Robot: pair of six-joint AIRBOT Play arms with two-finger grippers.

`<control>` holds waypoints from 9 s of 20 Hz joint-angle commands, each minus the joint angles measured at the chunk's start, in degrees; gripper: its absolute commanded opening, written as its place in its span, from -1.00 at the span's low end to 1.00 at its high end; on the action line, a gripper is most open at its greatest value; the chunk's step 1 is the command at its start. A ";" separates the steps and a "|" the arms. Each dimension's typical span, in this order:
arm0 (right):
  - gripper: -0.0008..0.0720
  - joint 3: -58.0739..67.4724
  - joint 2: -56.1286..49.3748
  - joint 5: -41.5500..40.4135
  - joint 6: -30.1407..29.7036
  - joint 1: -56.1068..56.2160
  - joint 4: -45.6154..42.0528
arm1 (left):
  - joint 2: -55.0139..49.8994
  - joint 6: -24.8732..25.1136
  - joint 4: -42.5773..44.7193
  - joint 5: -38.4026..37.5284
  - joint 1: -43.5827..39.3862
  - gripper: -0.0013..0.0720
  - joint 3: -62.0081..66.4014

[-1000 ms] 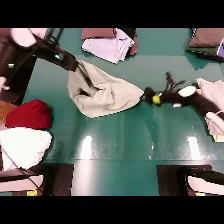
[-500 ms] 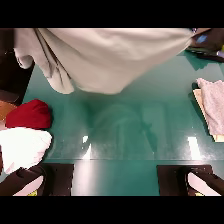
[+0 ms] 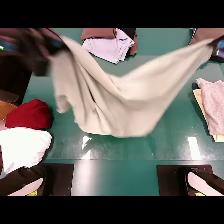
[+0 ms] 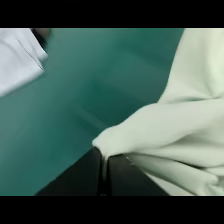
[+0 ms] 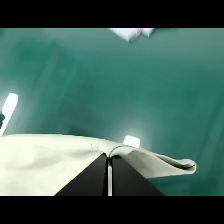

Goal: Fold the shirts.

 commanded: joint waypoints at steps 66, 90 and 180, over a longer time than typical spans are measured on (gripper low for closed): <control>-0.93 -6.36 -23.80 -8.59 -4.96 -6.08 -5.64 | -22.43 -7.28 -17.59 7.21 18.73 -0.88 -16.94; 0.02 -27.02 -10.93 -3.50 -9.49 -13.27 -5.03 | -22.14 1.22 -20.20 5.95 35.67 0.42 -42.34; -0.92 -22.93 -25.88 -21.00 -3.63 -1.62 -18.58 | -27.91 -10.54 -4.24 10.10 24.63 -0.72 -19.61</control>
